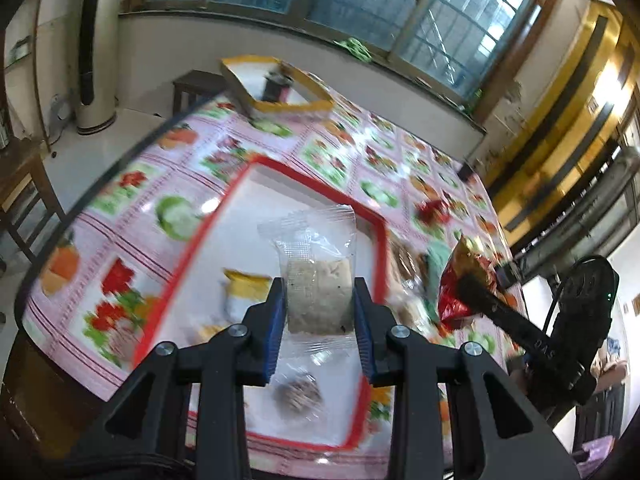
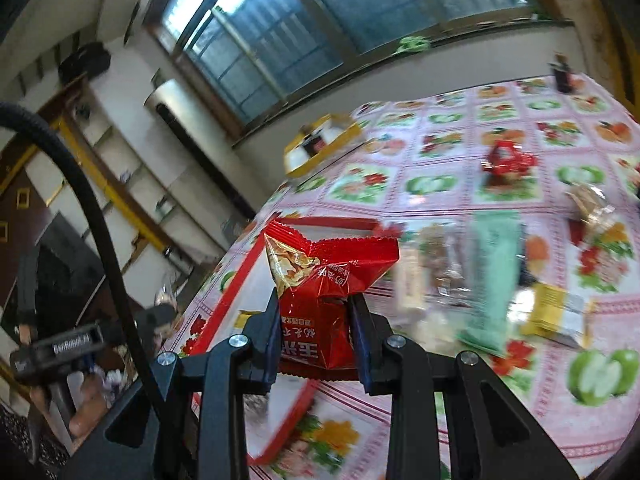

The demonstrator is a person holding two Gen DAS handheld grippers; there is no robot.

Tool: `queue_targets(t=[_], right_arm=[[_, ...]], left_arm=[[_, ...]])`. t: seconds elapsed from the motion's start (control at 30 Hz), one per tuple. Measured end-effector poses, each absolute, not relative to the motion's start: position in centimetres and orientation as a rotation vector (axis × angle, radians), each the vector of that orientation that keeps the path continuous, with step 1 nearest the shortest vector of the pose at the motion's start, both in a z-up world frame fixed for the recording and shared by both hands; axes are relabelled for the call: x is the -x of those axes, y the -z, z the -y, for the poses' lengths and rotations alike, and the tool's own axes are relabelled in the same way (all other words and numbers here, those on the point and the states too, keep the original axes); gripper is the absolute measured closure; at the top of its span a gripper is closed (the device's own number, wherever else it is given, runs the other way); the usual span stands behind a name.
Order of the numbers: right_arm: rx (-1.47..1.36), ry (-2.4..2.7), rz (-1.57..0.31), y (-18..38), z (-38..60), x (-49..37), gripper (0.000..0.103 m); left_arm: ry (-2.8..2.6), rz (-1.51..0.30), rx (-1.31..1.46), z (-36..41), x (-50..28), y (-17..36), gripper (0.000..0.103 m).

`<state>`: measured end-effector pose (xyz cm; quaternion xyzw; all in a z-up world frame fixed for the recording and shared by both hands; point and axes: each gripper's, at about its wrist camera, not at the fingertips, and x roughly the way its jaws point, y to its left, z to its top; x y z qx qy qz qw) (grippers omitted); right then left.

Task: Organize snacks
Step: 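Lower both bags into the tray and open both grippers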

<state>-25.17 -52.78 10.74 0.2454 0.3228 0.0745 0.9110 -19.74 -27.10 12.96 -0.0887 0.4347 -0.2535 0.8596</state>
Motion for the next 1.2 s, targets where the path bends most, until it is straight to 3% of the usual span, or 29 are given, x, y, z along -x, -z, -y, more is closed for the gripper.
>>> queue_targets(t=[0.4, 1.03, 1.13, 1.2], right_arm=[[-0.454, -0.119, -0.77, -6.8, 50.6, 15.8, 0.073], [-0.36, -0.072, -0.858, -3.1, 49.0, 13.9, 0.073], [-0.363, -0.072, -0.84, -3.4, 49.1, 14.1, 0.07], [-0.362, -0.073, -0.81, -3.9, 49.2, 14.4, 0.056]], left_arm=[[0.489, -0.988, 0.153, 27.3, 12.7, -8.7, 0.069], [0.397, -1.1, -0.097, 31.4, 9.3, -3.3, 0.069], [0.382, -1.098, -0.106, 31.4, 9.7, -3.7, 0.06], [0.366, -1.07, -0.102, 31.0, 10.2, -4.4, 0.052]])
